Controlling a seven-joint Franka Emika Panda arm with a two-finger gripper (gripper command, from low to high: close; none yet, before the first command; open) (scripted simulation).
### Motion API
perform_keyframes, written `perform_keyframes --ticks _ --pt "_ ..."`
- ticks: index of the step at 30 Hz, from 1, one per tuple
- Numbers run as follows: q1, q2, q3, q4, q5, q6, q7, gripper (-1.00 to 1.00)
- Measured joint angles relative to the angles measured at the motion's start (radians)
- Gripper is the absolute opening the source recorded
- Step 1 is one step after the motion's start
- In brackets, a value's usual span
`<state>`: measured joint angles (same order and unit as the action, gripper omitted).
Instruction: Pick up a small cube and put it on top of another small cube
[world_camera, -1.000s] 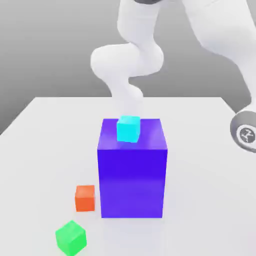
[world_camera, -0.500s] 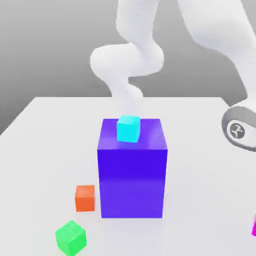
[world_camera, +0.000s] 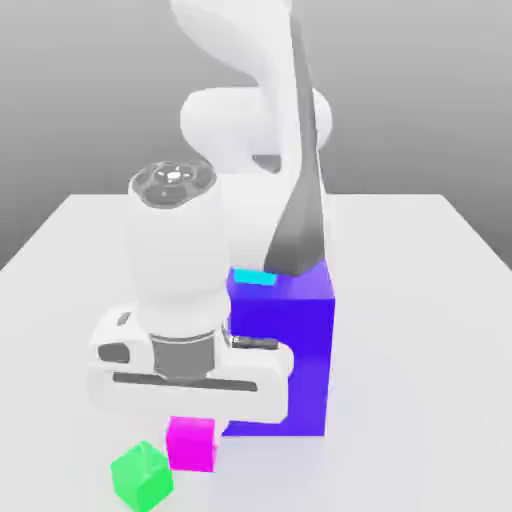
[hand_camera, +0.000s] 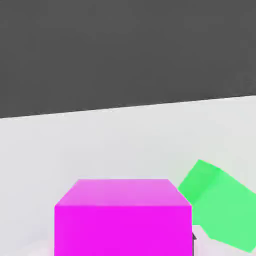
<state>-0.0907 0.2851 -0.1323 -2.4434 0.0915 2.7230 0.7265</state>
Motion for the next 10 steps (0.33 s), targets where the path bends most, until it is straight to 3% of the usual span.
perform_keyframes --ticks 6,10 --pt "-0.019 0.009 -0.012 -0.001 0.014 0.011 0.008 1.00" --pt "-0.012 -0.110 -0.038 -0.009 -0.031 -0.099 0.046 1.00"
